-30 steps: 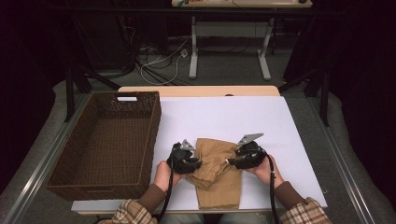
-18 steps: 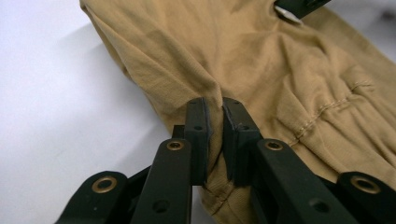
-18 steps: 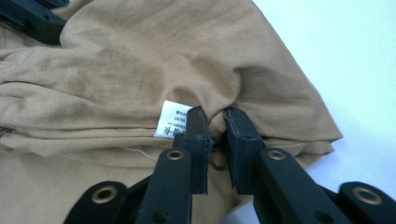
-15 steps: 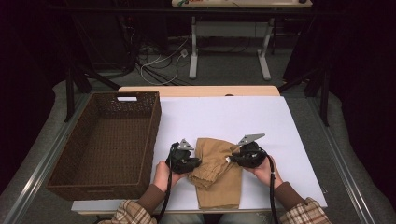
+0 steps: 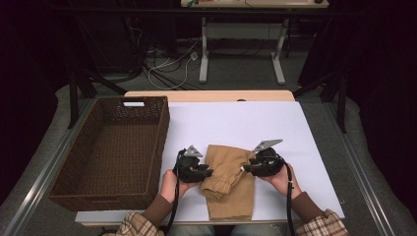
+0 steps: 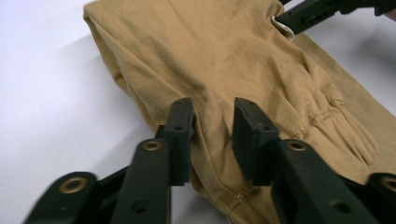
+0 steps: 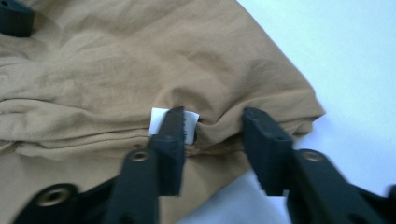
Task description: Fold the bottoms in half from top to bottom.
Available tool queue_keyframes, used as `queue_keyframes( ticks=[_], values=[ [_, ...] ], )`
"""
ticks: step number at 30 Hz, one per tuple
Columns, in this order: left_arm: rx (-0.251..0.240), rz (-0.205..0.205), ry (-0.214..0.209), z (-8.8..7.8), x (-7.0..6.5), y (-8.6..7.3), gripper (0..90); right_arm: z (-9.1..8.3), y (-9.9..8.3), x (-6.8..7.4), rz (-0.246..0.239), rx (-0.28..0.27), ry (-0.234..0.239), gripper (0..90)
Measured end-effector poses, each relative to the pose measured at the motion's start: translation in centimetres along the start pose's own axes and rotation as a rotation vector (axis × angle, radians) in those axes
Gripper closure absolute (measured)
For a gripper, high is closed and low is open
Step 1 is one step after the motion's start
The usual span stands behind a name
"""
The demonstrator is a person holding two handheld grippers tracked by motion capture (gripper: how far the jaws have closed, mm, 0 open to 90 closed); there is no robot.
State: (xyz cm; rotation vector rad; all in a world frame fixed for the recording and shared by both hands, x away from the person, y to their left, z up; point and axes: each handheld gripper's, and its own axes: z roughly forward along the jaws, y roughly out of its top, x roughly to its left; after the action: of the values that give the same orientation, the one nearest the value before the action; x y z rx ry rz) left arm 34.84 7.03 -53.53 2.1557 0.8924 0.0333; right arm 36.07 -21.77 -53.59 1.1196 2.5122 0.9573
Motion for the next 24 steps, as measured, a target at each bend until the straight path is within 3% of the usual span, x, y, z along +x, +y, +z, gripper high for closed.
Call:
queue_keyframes(
  ticks=[3, 5, 13, 19, 24],
  values=[
    [0.018, 0.015, -0.019, 0.1, -0.3, -0.1, 63.6, 0.3, -0.2, 0.1, 0.027, 0.027, 0.006, 46.7],
    [0.037, 0.033, -0.023, 0.3, -0.4, -0.1, 67.8, 0.9, -0.5, 0.3, 0.022, 0.050, -0.010, 47.6],
    [0.077, 0.054, -0.028, 1.2, -0.5, -0.4, 81.0, 1.4, -0.6, 0.5, 0.067, 0.013, 0.036, 77.5],
    [0.051, 0.047, -0.041, 0.7, -0.4, -0.3, 84.1, 1.3, -0.4, 0.5, 0.067, 0.015, 0.053, 81.4],
    [0.016, 0.022, -0.076, 0.2, -0.6, -0.1, 84.0, 0.5, 0.0, 0.3, 0.059, 0.000, 0.049, 81.7]
  ],
)
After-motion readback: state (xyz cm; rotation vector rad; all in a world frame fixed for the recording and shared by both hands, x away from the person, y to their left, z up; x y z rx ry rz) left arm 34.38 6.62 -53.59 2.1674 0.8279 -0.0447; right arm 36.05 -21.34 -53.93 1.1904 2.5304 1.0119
